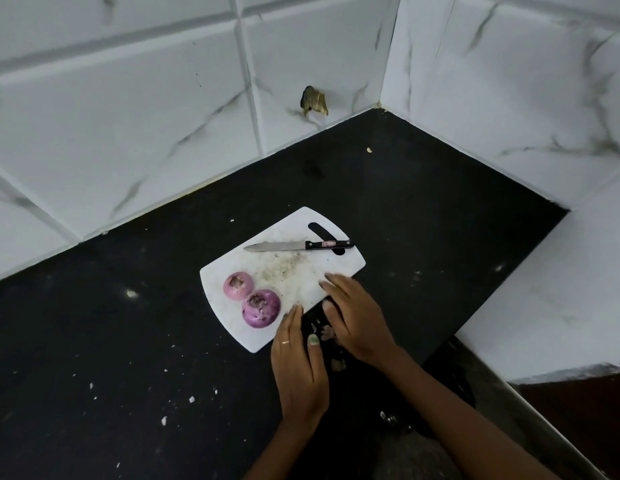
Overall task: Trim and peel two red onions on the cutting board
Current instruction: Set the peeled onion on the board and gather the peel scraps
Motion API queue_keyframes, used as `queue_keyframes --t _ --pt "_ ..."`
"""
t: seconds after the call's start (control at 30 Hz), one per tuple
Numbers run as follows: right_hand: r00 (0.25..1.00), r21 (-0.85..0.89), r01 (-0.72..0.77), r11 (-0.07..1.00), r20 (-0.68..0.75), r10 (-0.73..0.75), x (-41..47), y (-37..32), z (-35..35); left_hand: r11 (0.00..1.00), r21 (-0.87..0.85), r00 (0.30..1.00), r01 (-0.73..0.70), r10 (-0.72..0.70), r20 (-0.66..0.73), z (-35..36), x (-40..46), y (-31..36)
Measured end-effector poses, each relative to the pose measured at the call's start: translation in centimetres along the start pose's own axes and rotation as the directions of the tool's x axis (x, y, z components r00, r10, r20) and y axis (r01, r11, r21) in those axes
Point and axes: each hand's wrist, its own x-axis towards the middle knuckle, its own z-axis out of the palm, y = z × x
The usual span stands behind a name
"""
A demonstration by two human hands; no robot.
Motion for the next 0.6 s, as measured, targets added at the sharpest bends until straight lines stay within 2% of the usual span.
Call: queue_keyframes --t 0.07,0.17,0.27,0.33,0.4,0.47,0.5,0.53,0.57,0.6 --pt "0.979 -0.128 0.011 0.992 0.203 0.015 2.8 0.0 0.8 1.000 -0.002 1.000 -0.020 0.020 0.023 0.3 1.0 0.1" --pt "0.905 -0.270 0.156 0.950 0.423 -0.029 4.4 0.7 2.3 0.999 -0.021 0.998 -0.029 0.031 0.055 0.8 1.6 0.1" --pt "0.834 -0.248 0.351 0.903 0.521 -0.181 2.6 1.0 2.4 0.998 -0.059 0.996 -0.022 0.026 0.080 1.1 1.4 -0.5" --pt "0.794 -0.147 0.397 0.906 0.550 -0.259 0.4 1.1 1.5 0.999 -0.042 0.996 -0.020 0.024 0.091 1.3 1.3 -0.7" --pt "0.817 -0.021 0.356 0.934 0.491 -0.301 -1.9 1.4 0.2 1.000 -0.023 0.995 -0.021 0.023 0.093 1.4 1.3 -0.8" --pt "0.931 0.061 0.269 0.961 0.241 -0.275 -3.6 1.9 -0.7 0.999 -0.005 0.995 -0.032 0.032 0.091 1.5 1.2 -0.7" --pt "0.980 0.115 0.175 0.978 0.079 -0.184 -3.8 2.2 -1.0 0.999 0.002 0.995 -0.038 0.037 0.092 1.5 1.2 -0.5" --pt "0.997 0.169 0.063 0.984 -0.050 -0.055 -3.5 2.6 -1.2 0.999 0.004 0.995 -0.039 0.039 0.093 1.6 1.2 -0.4" --pt "0.989 0.191 -0.053 0.980 -0.123 0.077 -2.7 2.9 -1.4 0.999 0.002 0.995 -0.036 0.036 0.094 1.7 1.1 -0.3" --pt "0.972 0.170 -0.168 0.971 -0.133 0.192 -1.7 3.2 -1.5 1.000 -0.002 0.995 -0.029 0.029 0.096 1.9 1.0 -0.2"
